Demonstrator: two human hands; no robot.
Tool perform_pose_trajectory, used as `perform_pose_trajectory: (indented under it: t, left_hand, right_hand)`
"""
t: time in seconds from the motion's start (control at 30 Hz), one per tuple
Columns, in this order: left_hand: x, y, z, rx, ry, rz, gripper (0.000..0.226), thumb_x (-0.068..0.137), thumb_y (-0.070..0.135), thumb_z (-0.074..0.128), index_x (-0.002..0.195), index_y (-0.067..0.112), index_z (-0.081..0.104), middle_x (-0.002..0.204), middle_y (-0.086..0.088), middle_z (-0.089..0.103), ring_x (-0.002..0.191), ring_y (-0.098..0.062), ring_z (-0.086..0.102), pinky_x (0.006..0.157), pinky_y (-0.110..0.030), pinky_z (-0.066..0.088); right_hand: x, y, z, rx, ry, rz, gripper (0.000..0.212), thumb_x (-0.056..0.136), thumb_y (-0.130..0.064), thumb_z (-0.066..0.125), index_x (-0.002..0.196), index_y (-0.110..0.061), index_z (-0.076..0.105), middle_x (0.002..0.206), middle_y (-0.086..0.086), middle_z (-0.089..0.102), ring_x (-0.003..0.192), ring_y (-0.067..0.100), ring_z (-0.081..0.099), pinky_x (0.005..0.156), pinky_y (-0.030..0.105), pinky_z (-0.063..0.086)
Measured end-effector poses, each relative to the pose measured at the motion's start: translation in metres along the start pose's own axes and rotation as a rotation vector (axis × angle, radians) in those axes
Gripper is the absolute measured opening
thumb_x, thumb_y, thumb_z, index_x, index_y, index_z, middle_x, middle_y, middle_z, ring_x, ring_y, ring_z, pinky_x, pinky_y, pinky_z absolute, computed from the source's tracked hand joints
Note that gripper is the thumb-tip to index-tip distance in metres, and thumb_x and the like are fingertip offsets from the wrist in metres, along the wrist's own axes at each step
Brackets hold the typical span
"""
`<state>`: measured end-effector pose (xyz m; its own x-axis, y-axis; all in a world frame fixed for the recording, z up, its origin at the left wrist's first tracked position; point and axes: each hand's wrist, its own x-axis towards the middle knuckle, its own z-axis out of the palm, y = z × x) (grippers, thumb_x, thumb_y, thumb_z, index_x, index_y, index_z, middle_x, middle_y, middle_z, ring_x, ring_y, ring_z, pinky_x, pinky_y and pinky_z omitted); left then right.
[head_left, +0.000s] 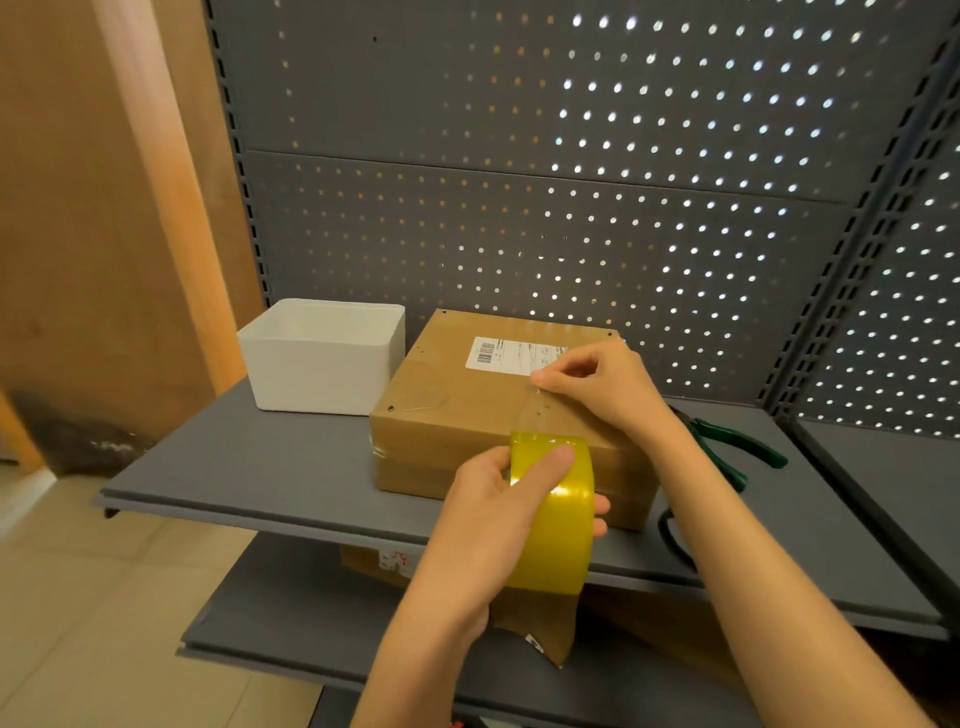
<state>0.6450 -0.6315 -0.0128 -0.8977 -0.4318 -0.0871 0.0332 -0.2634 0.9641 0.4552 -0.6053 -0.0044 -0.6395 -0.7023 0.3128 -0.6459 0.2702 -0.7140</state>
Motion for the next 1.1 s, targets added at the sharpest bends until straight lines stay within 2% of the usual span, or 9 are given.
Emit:
perform_pose_trajectory:
  t: [0.2,0.4,0.5,0.63,0.8,0.87,0.97,1.03,1.1]
  left_hand:
    - [0.003,-0.003,-0.004,-0.005,-0.012,-0.001,0.024,0.089,0.031,0.055,0.104,0.013,0.062,0.082,-0.01,0.075,0.071,-0.017,0.072,0.063,-0.027,0.058]
    - [0.003,-0.004,-0.004,0.011,-0.008,0.018,0.024,0.088,0.032,0.054,0.102,0.015,0.062,0.08,-0.009,0.075,0.068,-0.016,0.072,0.061,-0.027,0.058]
    - [0.002,-0.004,-0.002,0.024,-0.003,0.021,0.024,0.089,0.033,0.054,0.103,0.015,0.061,0.079,-0.008,0.075,0.067,-0.015,0.072,0.061,-0.026,0.058]
    - [0.001,-0.003,-0.002,0.038,0.006,0.026,0.023,0.09,0.031,0.054,0.103,0.014,0.062,0.08,-0.008,0.075,0.067,-0.015,0.071,0.061,-0.026,0.058]
    - [0.0,-0.002,-0.001,0.051,0.01,0.018,0.022,0.091,0.033,0.053,0.103,0.017,0.061,0.081,-0.006,0.075,0.065,-0.015,0.071,0.062,-0.028,0.058]
    - [0.0,-0.002,0.0,0.052,0.017,0.019,0.02,0.091,0.034,0.053,0.102,0.019,0.06,0.08,-0.005,0.075,0.064,-0.015,0.071,0.06,-0.026,0.058]
    - [0.0,-0.005,0.001,0.045,0.037,0.026,0.019,0.091,0.034,0.053,0.101,0.02,0.06,0.079,-0.005,0.075,0.063,-0.015,0.071,0.06,-0.027,0.058]
    - [-0.001,-0.008,0.003,0.044,0.051,0.047,0.02,0.091,0.034,0.052,0.102,0.02,0.059,0.078,-0.007,0.075,0.062,-0.016,0.07,0.061,-0.029,0.057]
    - [-0.001,-0.012,0.004,0.048,0.066,0.071,0.022,0.091,0.036,0.051,0.104,0.019,0.058,0.075,-0.008,0.074,0.061,-0.017,0.07,0.062,-0.031,0.057]
  right_hand:
    - [0.009,0.011,0.005,-0.014,0.008,0.055,0.032,0.073,-0.027,0.079,0.095,-0.012,0.062,0.076,-0.002,0.059,0.068,0.006,0.05,0.069,0.023,0.044]
    - [0.011,0.009,0.009,-0.011,-0.008,0.071,0.018,0.075,-0.022,0.077,0.069,-0.022,0.06,0.066,-0.006,0.054,0.063,0.006,0.048,0.071,0.031,0.044]
    - [0.011,0.005,0.01,-0.007,-0.015,0.14,0.017,0.078,-0.021,0.075,0.069,-0.024,0.06,0.071,-0.008,0.054,0.07,0.009,0.051,0.071,0.03,0.045]
    - [0.006,0.003,0.013,-0.073,0.281,0.203,0.011,0.092,-0.017,0.056,0.081,-0.019,0.054,0.069,-0.008,0.048,0.065,0.007,0.046,0.052,0.019,0.032]
    - [-0.013,-0.009,0.012,-0.062,0.38,-0.112,0.016,0.094,-0.02,0.052,0.094,-0.011,0.066,0.09,0.001,0.064,0.08,0.009,0.053,0.066,0.017,0.036]
    - [-0.026,-0.016,0.01,-0.119,0.294,-0.276,0.023,0.096,-0.021,0.049,0.096,-0.008,0.068,0.094,0.0,0.065,0.084,0.008,0.053,0.071,0.017,0.036]
    - [-0.035,-0.012,0.007,-0.215,-0.105,-0.196,0.037,0.101,-0.029,0.036,0.105,-0.005,0.064,0.115,0.005,0.064,0.099,0.017,0.056,0.074,0.022,0.035]
    - [-0.032,-0.004,0.004,-0.387,-0.275,-0.103,0.045,0.102,-0.032,0.028,0.135,-0.008,0.046,0.145,0.005,0.042,0.133,0.021,0.037,0.099,0.025,0.029]
    - [-0.029,-0.001,0.004,-0.502,-0.374,-0.086,0.05,0.103,-0.034,0.023,0.148,-0.012,0.022,0.156,0.001,0.016,0.144,0.016,0.013,0.113,0.026,0.01]
